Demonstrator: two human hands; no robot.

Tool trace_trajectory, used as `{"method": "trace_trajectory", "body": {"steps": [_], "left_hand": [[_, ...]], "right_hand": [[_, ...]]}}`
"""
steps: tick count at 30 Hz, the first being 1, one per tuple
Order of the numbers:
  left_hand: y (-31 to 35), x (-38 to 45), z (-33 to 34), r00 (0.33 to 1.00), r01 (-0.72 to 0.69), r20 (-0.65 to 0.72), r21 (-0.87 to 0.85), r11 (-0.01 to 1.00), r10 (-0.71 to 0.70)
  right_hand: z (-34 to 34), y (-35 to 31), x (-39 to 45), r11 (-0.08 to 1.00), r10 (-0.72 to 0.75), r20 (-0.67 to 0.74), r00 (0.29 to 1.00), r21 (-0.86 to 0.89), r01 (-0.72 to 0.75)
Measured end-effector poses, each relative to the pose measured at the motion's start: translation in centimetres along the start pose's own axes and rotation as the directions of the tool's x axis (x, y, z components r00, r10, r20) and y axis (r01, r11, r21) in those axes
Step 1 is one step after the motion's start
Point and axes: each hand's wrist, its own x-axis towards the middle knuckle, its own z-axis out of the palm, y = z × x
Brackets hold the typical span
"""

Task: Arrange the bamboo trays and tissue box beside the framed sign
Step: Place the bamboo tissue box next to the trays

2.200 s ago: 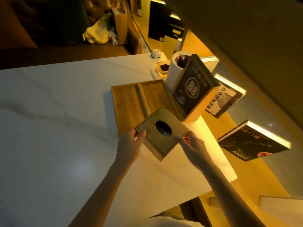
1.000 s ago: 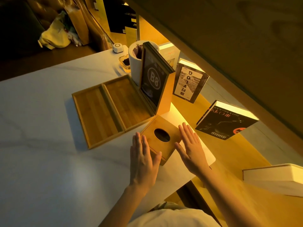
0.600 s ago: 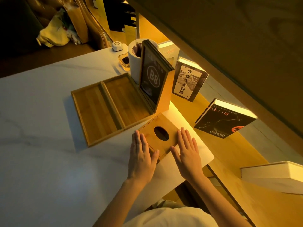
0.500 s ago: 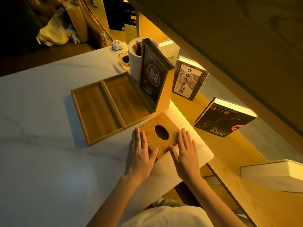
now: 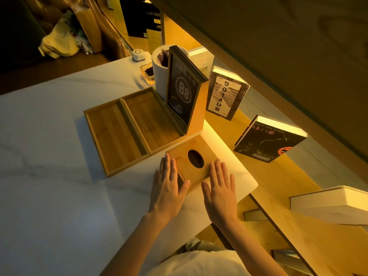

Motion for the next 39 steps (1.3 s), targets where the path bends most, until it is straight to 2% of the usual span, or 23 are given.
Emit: {"method": "trace_trajectory", "body": {"steps": [12,24,39], "left_hand": [[0.7,2.2,-0.9,0.998,-0.005,0.057,0.038,0.999,0.002],[2.5,6.5,-1.1,0.997,-0.017,0.080,0.069,0.997,0.012],[3.1,7.3,-1.0,0.996,-0.005,0.086,0.076,0.997,-0.001]], "right_hand": [[-0.1,-0.2,1.9,0.999,0.023,0.010,1.000,-0.038,-0.022],[-1.0,1.2,6.0,0.999,0.003,-0.045,0.999,-0.049,-0.005],[-1.0,2.0,7.1,0.998,-0.012,-0.068,0.998,-0.070,0.007]]}}
